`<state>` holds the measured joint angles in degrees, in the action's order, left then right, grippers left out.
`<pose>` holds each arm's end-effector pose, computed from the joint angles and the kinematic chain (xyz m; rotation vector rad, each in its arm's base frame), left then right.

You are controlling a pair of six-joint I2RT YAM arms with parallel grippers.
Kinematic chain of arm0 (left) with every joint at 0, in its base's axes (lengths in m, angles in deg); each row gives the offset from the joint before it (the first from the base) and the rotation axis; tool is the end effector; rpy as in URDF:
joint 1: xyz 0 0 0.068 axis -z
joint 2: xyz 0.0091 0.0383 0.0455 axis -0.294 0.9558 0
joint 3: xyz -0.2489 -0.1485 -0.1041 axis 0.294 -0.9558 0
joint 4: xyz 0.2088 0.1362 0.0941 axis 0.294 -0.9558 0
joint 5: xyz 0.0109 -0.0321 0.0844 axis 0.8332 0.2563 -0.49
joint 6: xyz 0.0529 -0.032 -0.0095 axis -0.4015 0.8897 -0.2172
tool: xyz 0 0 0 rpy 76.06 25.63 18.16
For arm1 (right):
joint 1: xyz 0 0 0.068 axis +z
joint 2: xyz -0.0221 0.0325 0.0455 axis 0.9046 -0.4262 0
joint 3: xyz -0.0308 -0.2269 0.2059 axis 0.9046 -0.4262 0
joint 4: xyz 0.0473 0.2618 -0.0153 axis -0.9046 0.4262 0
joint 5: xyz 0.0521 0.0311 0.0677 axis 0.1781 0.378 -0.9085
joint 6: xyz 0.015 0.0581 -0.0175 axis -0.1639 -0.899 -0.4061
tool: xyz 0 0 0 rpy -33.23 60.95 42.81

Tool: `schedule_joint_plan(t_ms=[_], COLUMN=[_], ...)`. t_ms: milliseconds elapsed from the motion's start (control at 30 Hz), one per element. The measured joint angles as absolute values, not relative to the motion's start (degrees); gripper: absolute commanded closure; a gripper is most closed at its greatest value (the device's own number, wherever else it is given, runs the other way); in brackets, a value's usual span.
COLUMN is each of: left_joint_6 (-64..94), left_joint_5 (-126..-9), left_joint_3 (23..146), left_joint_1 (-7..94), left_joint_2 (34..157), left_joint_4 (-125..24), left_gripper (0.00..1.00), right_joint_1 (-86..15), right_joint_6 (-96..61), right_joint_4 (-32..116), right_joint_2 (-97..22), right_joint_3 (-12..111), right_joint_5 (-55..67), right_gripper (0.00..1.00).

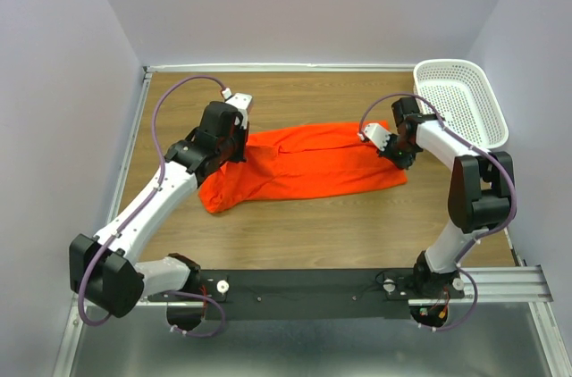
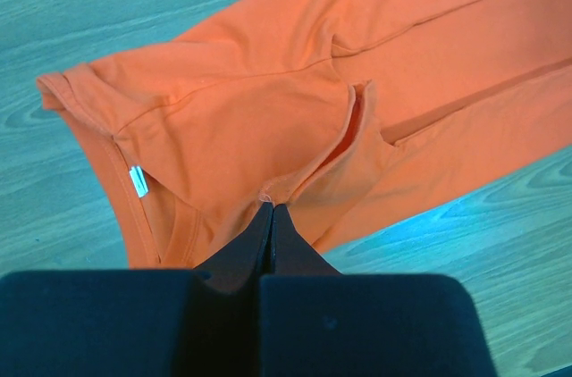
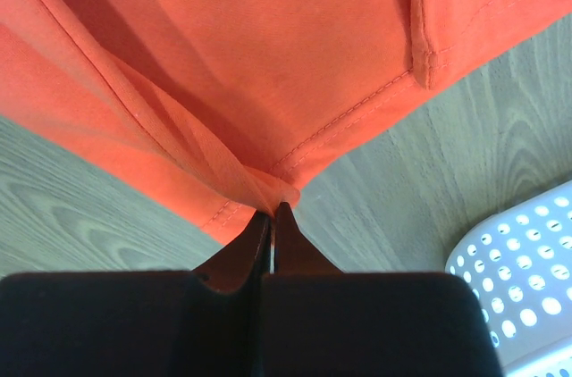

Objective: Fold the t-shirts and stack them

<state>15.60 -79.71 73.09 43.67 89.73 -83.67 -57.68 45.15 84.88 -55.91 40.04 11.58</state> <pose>0.2383 -0.1152 0.3385 0.2547 2.2611 -0.2735 0.3376 0.0436 0.2068 -1.5227 2.4725 -0.1007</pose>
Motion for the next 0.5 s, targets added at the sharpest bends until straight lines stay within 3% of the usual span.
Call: schedule_joint_plan(t_ms=[500], left_joint_6=[13.88], left_joint_5=[-79.56], left_joint_3=[78.31], left_joint_1=[43.4], left_joint_2=[94.46], left_joint_4=[-83.63], left_gripper=[1.0], right_joint_1=[-57.73], right_joint_6=[45.13], right_joint_4=[84.88], right_joint_2=[-56.48], right_joint_3=[40.06], right_joint_5=[11.58], right_gripper=[0.95])
